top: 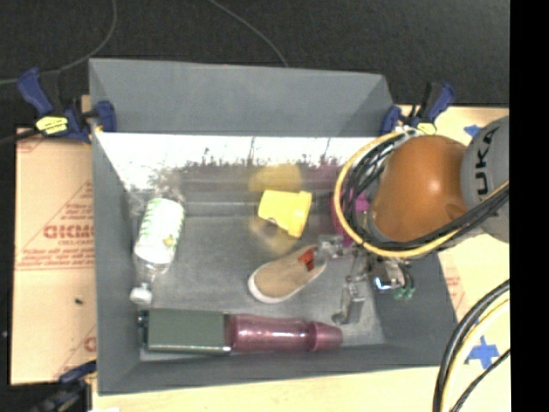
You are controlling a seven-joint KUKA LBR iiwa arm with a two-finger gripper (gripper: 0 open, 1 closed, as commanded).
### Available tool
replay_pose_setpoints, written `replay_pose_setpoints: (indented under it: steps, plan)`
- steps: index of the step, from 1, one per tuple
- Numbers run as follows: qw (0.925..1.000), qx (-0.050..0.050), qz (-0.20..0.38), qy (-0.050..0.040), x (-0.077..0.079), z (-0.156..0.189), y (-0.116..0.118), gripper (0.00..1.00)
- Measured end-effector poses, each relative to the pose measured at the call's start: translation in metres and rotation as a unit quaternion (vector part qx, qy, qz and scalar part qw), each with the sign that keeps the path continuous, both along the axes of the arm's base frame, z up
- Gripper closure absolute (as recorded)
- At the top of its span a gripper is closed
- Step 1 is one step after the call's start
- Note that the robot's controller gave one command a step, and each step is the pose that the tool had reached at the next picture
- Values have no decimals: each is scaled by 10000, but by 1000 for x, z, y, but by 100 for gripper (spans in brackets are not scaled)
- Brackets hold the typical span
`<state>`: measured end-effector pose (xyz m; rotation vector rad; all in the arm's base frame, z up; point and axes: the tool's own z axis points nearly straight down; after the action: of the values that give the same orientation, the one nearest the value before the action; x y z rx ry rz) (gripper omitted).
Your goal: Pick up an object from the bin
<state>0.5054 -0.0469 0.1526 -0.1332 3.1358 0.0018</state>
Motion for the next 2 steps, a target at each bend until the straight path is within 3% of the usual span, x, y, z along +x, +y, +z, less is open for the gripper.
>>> replay_pose_setpoints:
  steps: [1, 2]
  plan:
    - [9954, 2, -955, -50, 30, -9, -12, 0]
    - [9998, 8, -180, 0, 43, -49, 49, 0]
